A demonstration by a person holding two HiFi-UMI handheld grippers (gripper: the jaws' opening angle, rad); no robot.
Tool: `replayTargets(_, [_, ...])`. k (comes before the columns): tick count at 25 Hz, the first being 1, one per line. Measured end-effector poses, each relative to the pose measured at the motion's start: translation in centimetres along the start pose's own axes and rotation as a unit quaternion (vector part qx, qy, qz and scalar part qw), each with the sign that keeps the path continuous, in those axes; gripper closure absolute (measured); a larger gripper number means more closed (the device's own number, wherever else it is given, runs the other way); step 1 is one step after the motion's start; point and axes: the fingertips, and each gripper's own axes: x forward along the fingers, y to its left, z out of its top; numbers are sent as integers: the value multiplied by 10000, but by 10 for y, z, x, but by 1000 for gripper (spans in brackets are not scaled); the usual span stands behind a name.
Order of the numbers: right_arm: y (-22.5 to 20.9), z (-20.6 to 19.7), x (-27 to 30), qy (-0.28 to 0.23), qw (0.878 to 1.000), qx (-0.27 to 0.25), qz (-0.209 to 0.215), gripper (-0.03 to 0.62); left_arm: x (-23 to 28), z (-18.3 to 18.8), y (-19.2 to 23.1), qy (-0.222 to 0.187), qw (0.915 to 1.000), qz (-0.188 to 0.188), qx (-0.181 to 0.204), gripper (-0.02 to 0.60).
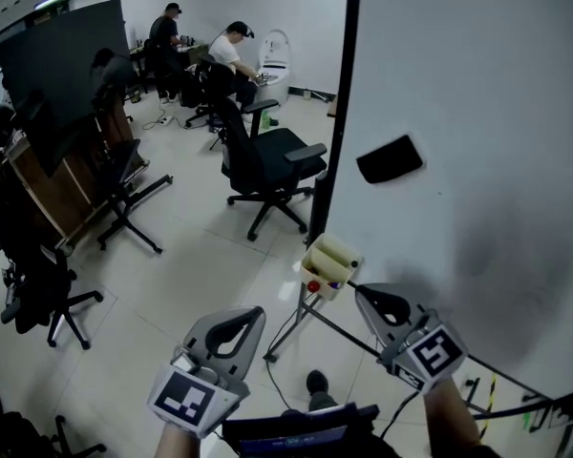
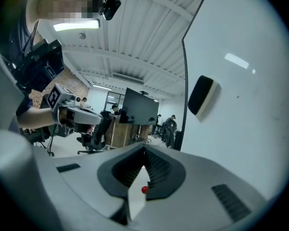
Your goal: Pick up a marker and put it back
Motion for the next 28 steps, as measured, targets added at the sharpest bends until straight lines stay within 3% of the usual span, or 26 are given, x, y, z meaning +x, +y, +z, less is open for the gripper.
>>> replayTargets(6, [-30, -30, 19, 211, 9997, 47, -121, 564, 31, -18, 12, 188, 9997, -11, -148, 586])
replayTargets(11, [-43, -52, 37, 418, 9991, 80, -59, 397, 50, -32, 14, 307, 9988, -98, -368, 586])
replayTargets(14, [-55, -70, 48, 557, 9983, 3, -143, 376, 58, -38, 14, 335, 9977, -188, -555, 586])
replayTargets(19, [-75, -103, 64, 660, 9969, 200, -379, 376, 72, -64, 20, 780, 9964, -33, -338, 586])
replayTargets(28, [-88, -133, 81, 648, 9954, 501, -496, 388, 83, -77, 29, 1028, 9939, 20, -390, 586])
